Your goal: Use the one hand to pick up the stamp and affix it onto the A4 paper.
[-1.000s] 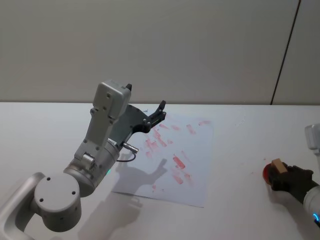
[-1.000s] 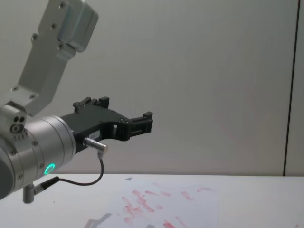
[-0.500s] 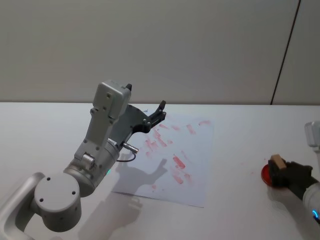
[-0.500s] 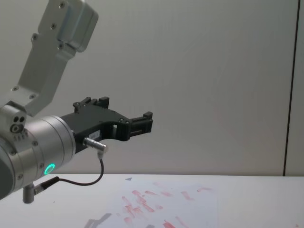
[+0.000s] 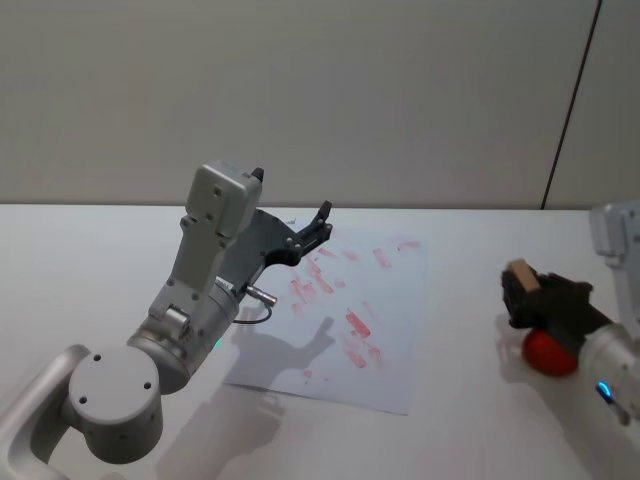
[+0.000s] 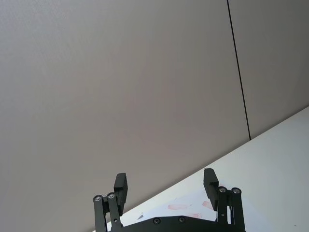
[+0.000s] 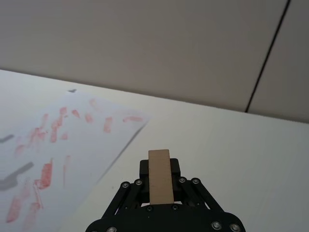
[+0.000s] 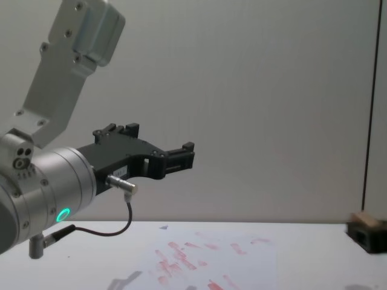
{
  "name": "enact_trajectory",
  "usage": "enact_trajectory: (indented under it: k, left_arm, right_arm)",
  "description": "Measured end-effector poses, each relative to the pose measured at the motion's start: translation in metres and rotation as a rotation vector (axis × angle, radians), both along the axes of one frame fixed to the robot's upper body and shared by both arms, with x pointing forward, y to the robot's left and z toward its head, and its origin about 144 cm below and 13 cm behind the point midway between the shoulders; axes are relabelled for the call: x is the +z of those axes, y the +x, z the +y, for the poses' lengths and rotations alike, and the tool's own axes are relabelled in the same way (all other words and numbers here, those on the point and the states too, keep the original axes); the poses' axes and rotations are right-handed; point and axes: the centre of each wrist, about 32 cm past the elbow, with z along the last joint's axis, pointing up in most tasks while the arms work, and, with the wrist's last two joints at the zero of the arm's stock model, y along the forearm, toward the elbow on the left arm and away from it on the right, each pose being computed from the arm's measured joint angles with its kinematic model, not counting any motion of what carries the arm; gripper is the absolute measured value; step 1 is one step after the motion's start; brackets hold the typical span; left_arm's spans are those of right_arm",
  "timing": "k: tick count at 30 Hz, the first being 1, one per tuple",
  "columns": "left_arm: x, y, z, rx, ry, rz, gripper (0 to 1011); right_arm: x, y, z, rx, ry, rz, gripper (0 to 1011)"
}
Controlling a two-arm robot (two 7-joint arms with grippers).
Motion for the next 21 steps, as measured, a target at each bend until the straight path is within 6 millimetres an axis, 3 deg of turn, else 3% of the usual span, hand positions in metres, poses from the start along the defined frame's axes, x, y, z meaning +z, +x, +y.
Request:
enact_trajectory:
  k: [21]
  left_arm:
    - [0.000,0.000,0.000,0.000,0.000,0.000,1003]
  right_arm:
    - [0.014,0.047,0.044,0.282,0.050,-0.034,220]
